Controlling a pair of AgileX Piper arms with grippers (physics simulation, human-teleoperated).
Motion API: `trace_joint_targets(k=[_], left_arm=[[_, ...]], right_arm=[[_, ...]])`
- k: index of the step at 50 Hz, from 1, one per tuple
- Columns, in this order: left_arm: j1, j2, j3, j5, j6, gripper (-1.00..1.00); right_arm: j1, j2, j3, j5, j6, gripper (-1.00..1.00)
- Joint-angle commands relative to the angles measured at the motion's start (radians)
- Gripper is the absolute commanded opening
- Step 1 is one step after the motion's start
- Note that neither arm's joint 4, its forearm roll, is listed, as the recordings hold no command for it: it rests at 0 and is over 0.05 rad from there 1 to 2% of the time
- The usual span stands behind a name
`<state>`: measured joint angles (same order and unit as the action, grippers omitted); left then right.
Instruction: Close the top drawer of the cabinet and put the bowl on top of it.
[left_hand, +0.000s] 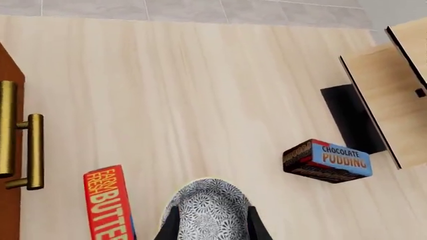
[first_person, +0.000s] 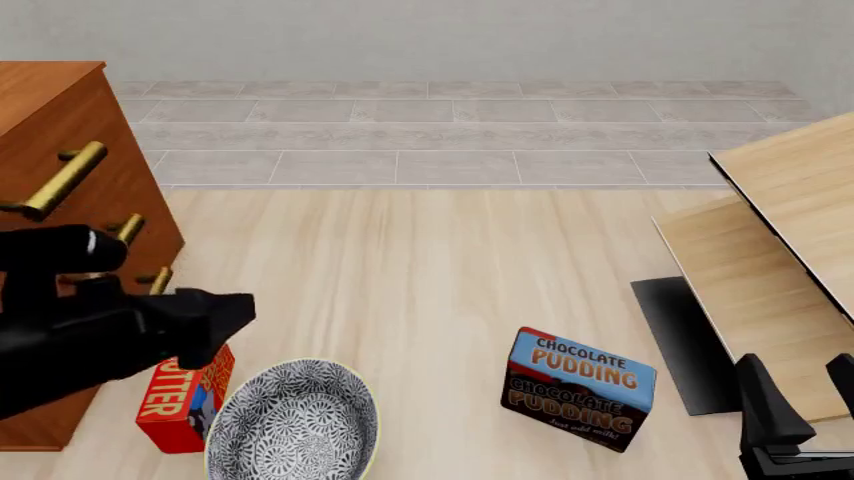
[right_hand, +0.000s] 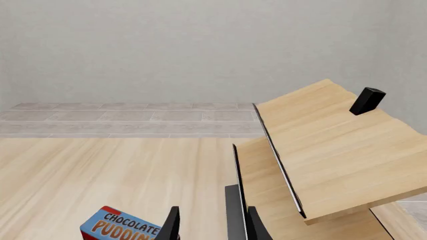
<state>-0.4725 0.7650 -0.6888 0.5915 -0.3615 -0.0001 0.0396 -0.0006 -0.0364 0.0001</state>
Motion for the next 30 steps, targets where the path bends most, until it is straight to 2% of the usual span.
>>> trace_joint_targets(k=[1,3,4,6,15,21,30], left_arm=[[-0.073,0.000,-0.016,0.072,0.006,1.00],[-0.082,0.002,-0.019,0.074,0.000,1.00],[-0.111,0.012,-0.018,0.074,-0.039,1.00],[-0.117,0.011,-0.032,0.085,-0.028,1.00],[-0.190,0.042,0.006,0.063,-0.081,1.00],[-0.200,0.054,0.012,0.048,-0.081,1.00],[-0.244,0.085,0.023,0.024,-0.119,1.00]], right_arm=[[0.000,-0.012,-0.001,0.012,0.000,1.00],[0.000,-0.013,-0.001,0.012,0.000,1.00],[0.000,-0.013,-0.001,0.012,0.000,1.00],[0.000,-0.012,-0.001,0.012,0.000,1.00],[0.000,-0.013,-0.001,0.012,0.000,1.00],[0.000,-0.013,-0.001,0.012,0.000,1.00],[0.000,-0.013,-0.001,0.013,0.000,1.00]])
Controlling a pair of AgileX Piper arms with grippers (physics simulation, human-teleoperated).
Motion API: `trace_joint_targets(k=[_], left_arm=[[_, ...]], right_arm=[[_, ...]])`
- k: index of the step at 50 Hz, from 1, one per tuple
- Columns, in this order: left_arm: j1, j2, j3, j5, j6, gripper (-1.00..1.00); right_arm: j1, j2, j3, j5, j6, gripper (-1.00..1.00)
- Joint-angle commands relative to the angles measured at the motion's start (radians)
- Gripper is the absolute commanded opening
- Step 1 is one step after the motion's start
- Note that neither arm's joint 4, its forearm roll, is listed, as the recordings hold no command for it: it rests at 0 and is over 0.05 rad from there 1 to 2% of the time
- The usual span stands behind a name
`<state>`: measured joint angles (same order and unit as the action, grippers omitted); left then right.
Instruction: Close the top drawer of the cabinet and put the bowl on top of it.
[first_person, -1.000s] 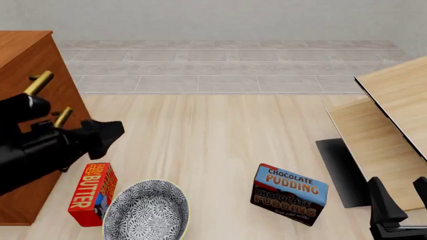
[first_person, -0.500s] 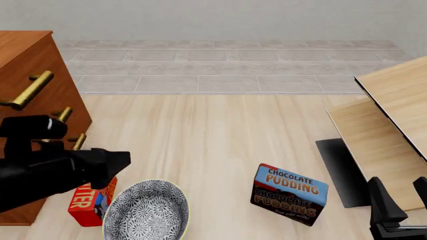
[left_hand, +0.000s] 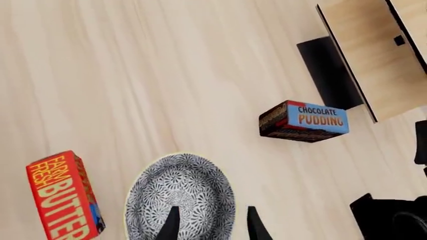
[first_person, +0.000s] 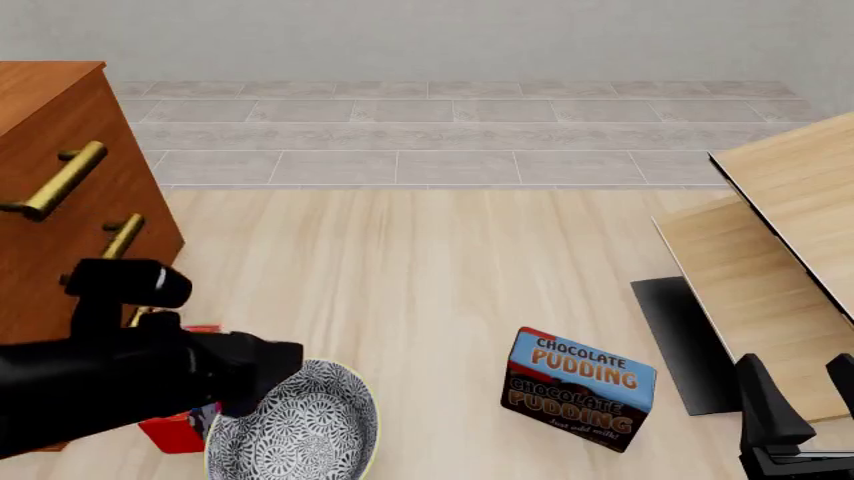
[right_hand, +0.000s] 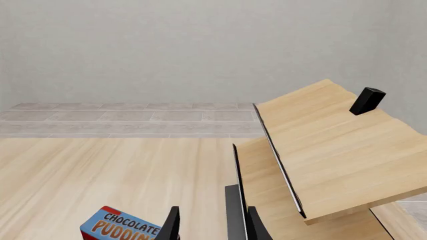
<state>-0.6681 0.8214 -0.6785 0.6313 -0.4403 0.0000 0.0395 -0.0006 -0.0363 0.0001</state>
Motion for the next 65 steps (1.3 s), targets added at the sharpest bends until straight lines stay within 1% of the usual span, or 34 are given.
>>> trace_joint_targets(k=[1,20,29,39,49,50,65], left_arm=[[-0.054,0.036,0.015,-0.026,-0.042,1.00],[-0.116,0.114,0.029,-0.090,-0.071,1.00],[-0.111,0.126,0.046,-0.113,-0.073,1.00],[-0.131,0.152,0.082,-0.163,-0.107,1.00],[-0.138,0.166,0.103,-0.193,-0.124,1.00],[-0.143,0.171,0.111,-0.200,-0.135,1.00],[-0.139,0.181,0.136,-0.228,-0.142,1.00]], right_arm=[[0.000,-0.013,-0.001,0.012,0.000,1.00],[0.000,-0.013,-0.001,0.013,0.000,1.00],[0.000,-0.012,-0.001,0.012,0.000,1.00],[0.000,-0.012,-0.001,0.012,0.000,1.00],[0.000,-0.013,-0.001,0.012,0.000,1.00],[0.000,-0.013,-0.001,0.012,0.000,1.00],[0.000,-0.013,-0.001,0.013,0.000,1.00]])
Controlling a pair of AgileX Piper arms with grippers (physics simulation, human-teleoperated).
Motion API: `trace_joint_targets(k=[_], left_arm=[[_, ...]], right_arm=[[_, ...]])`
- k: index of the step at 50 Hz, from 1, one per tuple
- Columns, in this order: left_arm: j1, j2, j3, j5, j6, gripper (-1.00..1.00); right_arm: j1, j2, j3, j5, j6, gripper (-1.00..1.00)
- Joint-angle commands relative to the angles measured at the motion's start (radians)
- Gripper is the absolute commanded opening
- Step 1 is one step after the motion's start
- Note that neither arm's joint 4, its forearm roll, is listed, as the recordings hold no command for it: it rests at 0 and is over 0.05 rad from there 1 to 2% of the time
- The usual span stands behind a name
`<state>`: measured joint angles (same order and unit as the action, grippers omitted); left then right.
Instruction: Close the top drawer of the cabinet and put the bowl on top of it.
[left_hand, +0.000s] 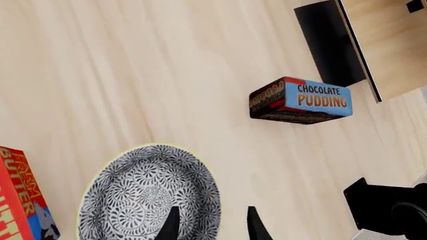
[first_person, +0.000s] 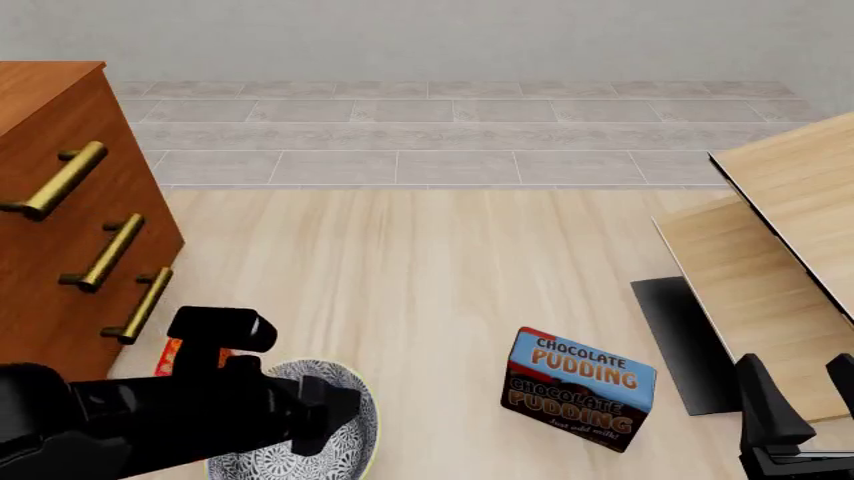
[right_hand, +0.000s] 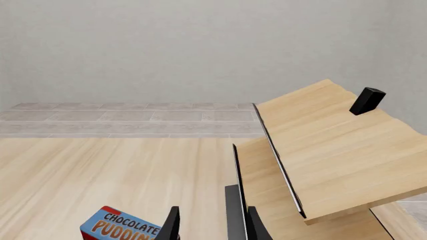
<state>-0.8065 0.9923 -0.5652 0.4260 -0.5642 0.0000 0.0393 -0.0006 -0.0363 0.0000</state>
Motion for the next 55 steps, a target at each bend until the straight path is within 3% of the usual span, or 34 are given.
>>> trace_joint_targets(k=[1,55], left_arm=[[0.000,0.013,0.027,-0.028,-0.015,1.00],[-0.033,0.146,0.079,-0.174,-0.066,1.00]], right_arm=[[0.000,-0.013,-0.001,0.012,0.000,1.00],[0.000,-0.012,-0.001,0.012,0.000,1.00]])
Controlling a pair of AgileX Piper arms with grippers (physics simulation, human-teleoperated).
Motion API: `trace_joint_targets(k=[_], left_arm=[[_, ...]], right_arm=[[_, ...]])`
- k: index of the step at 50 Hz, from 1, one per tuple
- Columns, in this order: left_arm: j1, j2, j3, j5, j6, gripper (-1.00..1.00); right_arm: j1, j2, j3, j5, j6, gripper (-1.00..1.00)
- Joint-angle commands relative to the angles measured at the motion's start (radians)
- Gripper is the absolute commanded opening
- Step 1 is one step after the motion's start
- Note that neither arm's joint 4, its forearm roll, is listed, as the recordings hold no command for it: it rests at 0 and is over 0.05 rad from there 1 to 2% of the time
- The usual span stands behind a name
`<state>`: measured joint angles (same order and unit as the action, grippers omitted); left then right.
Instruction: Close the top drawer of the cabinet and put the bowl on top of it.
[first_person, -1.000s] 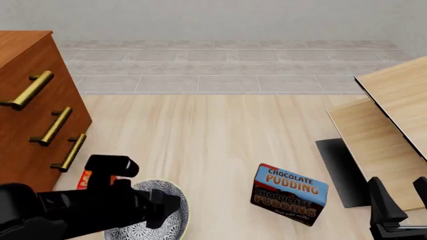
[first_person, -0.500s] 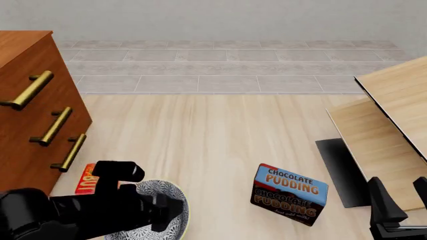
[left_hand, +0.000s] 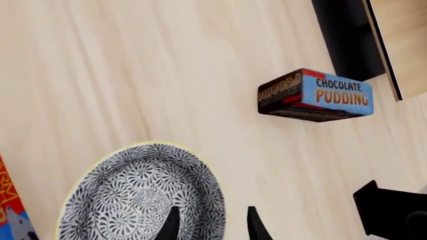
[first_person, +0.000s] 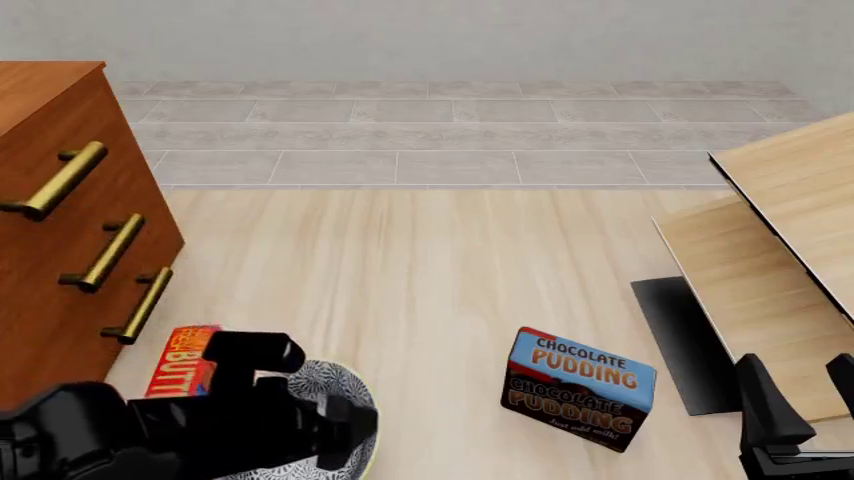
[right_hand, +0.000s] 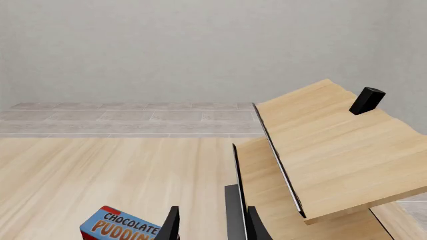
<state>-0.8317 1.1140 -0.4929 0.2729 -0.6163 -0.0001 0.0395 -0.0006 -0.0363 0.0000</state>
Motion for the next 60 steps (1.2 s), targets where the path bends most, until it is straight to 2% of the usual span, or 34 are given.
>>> trace_joint_targets(k=[1,60], left_arm=[[-0.006,0.025,0.006,-0.021,-0.014,1.00],[-0.025,0.148,0.051,-0.152,-0.054,1.00]], right_arm=[[0.000,-0.012,-0.001,0.012,0.000,1.00],[0.000,-0.012,-0.001,0.012,0.000,1.00]])
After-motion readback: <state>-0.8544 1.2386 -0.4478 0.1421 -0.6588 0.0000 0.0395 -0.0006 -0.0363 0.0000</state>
